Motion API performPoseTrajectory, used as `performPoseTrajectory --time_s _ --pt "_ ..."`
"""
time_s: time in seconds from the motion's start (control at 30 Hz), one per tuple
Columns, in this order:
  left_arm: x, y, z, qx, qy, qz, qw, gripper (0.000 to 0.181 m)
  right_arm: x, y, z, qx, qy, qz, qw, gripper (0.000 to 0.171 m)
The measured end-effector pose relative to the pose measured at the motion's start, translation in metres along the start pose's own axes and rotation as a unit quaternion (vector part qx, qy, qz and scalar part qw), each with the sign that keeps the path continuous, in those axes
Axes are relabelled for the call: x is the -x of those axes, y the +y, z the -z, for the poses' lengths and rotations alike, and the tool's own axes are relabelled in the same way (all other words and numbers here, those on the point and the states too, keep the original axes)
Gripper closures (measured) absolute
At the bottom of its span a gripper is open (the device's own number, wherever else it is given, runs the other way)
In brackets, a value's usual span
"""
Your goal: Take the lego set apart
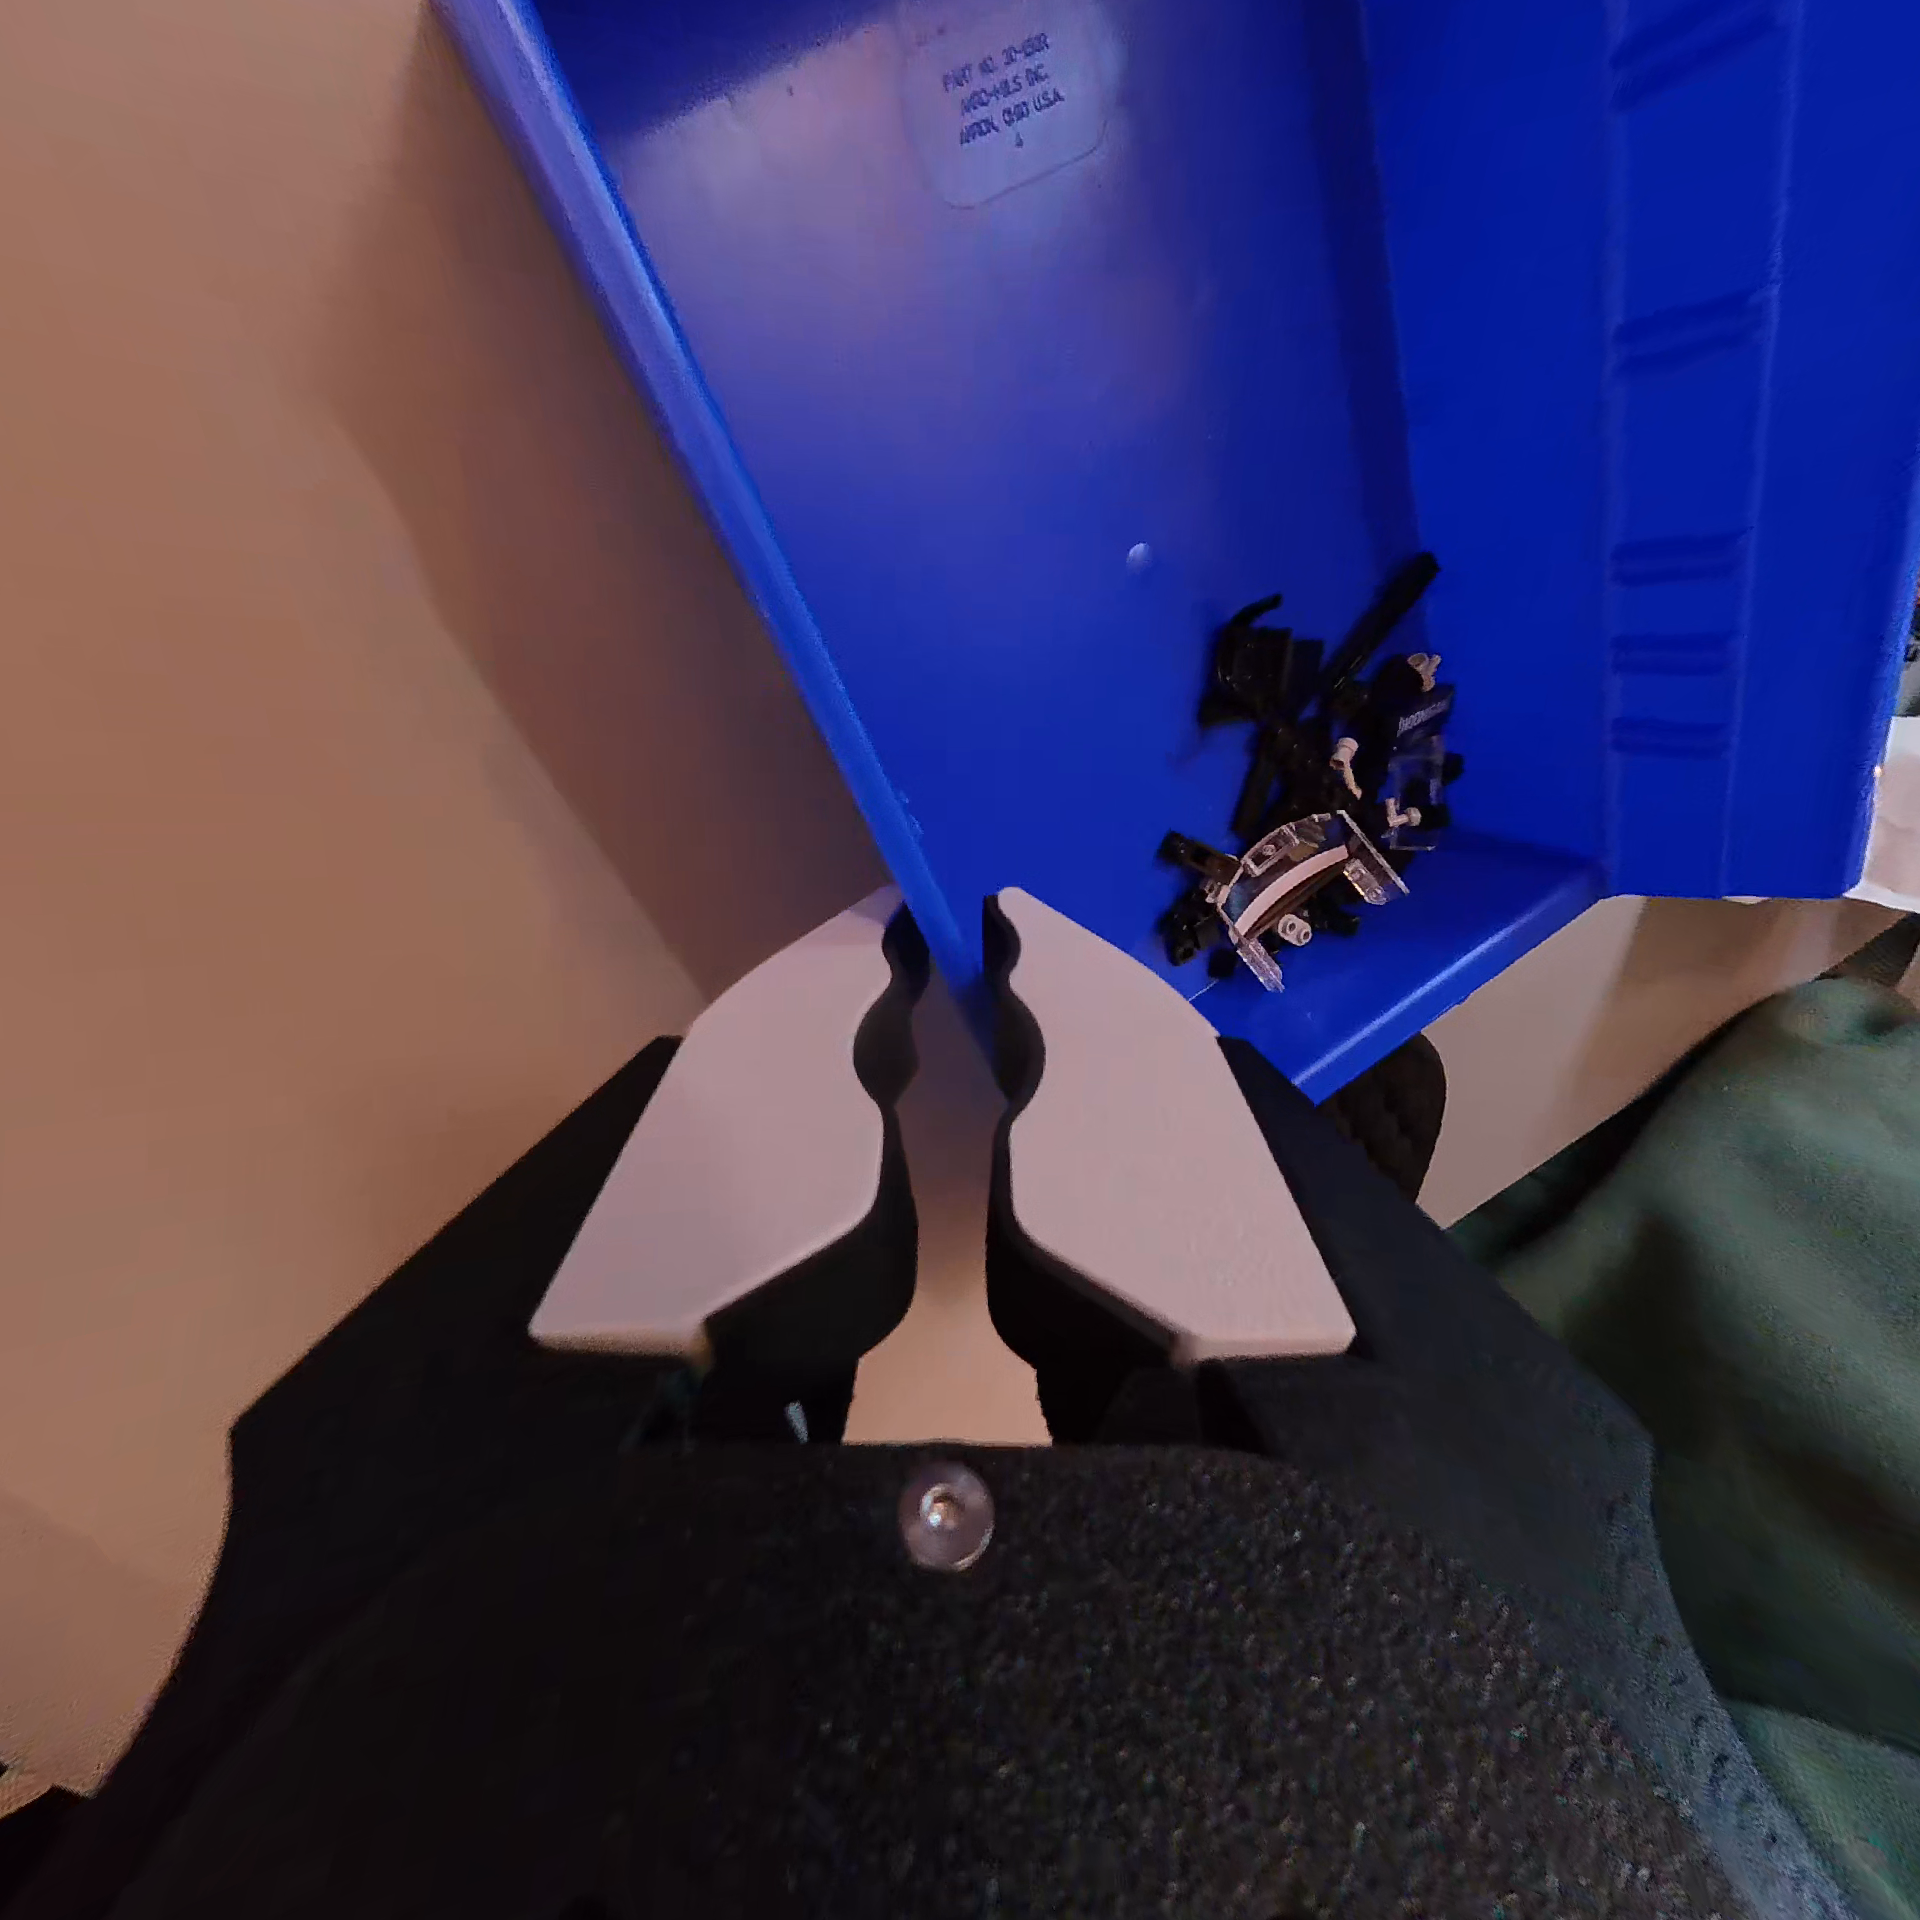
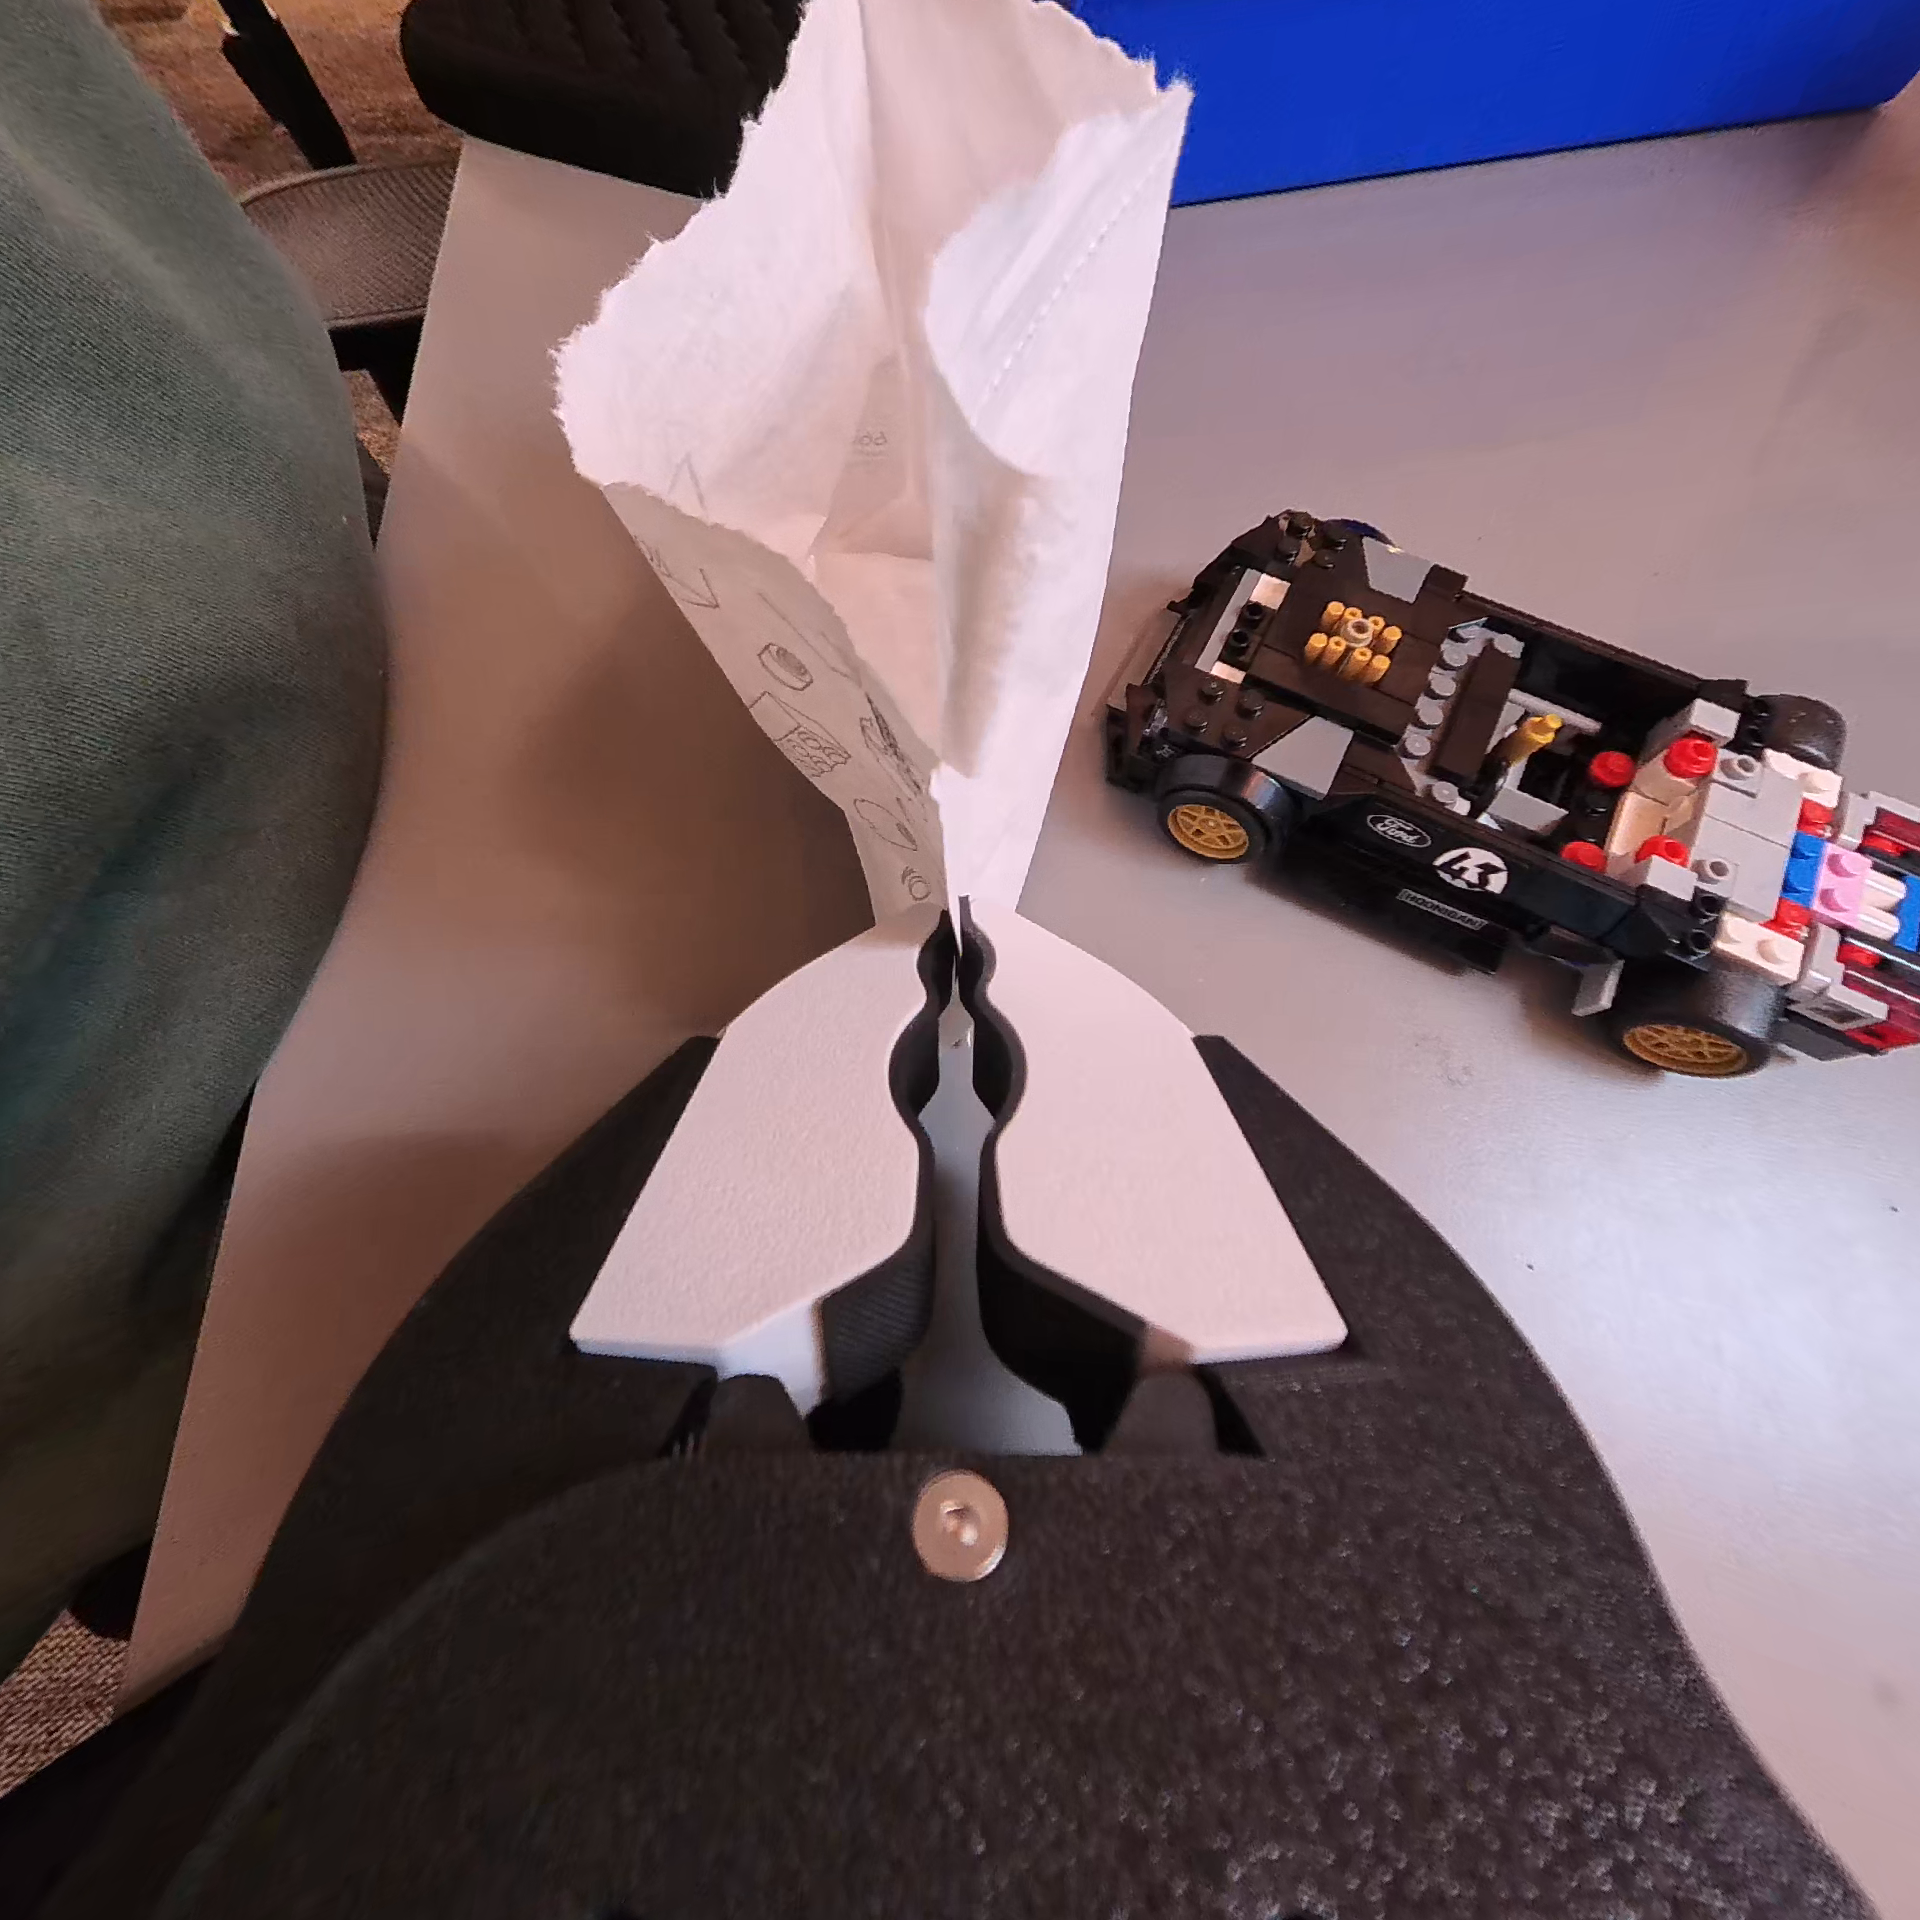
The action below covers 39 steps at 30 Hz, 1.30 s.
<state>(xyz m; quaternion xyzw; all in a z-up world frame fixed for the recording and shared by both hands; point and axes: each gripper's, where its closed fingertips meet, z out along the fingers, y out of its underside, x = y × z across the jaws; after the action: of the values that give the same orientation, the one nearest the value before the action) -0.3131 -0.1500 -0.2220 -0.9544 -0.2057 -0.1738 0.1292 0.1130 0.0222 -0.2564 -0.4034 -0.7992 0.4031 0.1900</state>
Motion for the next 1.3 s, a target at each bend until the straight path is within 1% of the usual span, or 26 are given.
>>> performPoseTrajectory --time_s 0.13,0.2,0.33,0.43,0.57,0.67,0.9,1.1,1.3 --pt "-0.001 -0.001 0.002 -0.006 -0.035 0.005 0.999 0.173 0.0 0.001 0.001 0.001 0.0 0.001 1.0 0.171" --pt "-0.002 -0.004 0.005 -0.023 -0.049 0.006 0.998 0.174 0.0 0.001 0.001 0.0 0.0 0.0 1.0 0.171" --pt "-0.006 -0.018 0.025 -0.077 -0.077 -0.005 0.994 0.176 0.0 0.001 0.001 0.001 -0.003 -0.003 1.0 0.171" --pt "-0.013 -0.022 0.035 -0.078 -0.088 -0.028 0.993 0.176 -0.001 0.002 0.0 0.004 -0.004 -0.005 1.0 0.171" --pt "-0.028 -0.028 0.039 -0.07 -0.117 -0.065 0.989 0.176 0.0 0.002 0.0 0.004 -0.003 -0.002 1.0 0.171" --pt "-0.042 -0.038 0.044 -0.082 -0.138 -0.094 0.983 0.176 0.0 0.002 0.0 0.005 -0.001 0.0 1.0 0.171" --pt "-0.09 -0.069 0.062 -0.152 -0.13 -0.143 0.969 0.176 -0.004 -0.004 -0.004 -0.002 0.003 -0.009 1.0 0.171" --pt "-0.123 -0.102 0.085 -0.228 -0.133 -0.16 0.951 0.176 -0.004 -0.021 -0.019 -0.002 -0.016 -0.015 1.0 0.171" --pt "-0.131 -0.122 0.108 -0.289 -0.168 -0.154 0.93 0.176 -0.01 -0.046 -0.053 0.017 -0.029 -0.03 0.999 0.171"
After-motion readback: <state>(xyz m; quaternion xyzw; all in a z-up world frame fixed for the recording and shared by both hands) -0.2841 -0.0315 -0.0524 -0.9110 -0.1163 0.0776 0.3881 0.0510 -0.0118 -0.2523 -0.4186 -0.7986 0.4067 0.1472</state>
